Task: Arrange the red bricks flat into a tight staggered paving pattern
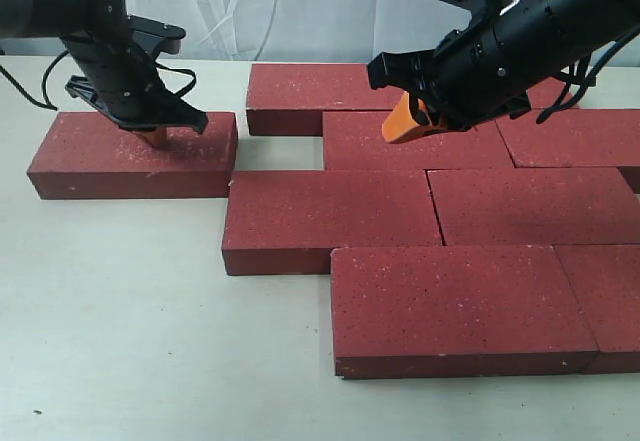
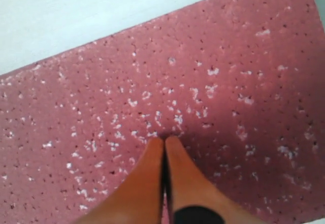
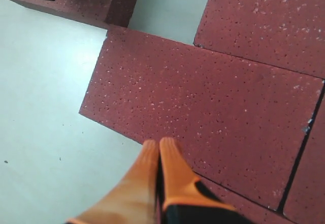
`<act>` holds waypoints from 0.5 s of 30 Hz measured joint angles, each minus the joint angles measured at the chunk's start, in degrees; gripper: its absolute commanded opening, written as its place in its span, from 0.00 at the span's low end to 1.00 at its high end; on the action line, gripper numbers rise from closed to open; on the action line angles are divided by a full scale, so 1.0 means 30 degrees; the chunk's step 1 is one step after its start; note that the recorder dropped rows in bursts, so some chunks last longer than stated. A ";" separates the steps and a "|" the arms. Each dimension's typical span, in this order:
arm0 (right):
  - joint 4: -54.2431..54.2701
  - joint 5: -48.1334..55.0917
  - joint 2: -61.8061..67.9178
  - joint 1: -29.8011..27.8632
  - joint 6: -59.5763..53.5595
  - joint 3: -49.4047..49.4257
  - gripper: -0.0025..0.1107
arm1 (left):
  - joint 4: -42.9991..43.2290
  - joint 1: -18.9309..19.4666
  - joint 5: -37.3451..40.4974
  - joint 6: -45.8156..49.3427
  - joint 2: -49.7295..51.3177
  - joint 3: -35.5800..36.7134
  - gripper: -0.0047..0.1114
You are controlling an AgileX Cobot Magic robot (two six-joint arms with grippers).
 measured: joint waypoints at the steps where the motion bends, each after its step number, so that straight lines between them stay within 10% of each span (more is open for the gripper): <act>1: 0.0000 -0.0040 0.0000 0.0000 -0.0035 0.0000 0.02 | -0.0397 0.0040 -0.0108 0.0212 0.0000 0.0000 0.04; 15: 0.0000 -0.0040 0.0000 0.0000 -0.0146 0.0000 0.02 | -0.5181 0.0041 -0.0996 0.2713 0.0000 0.0073 0.04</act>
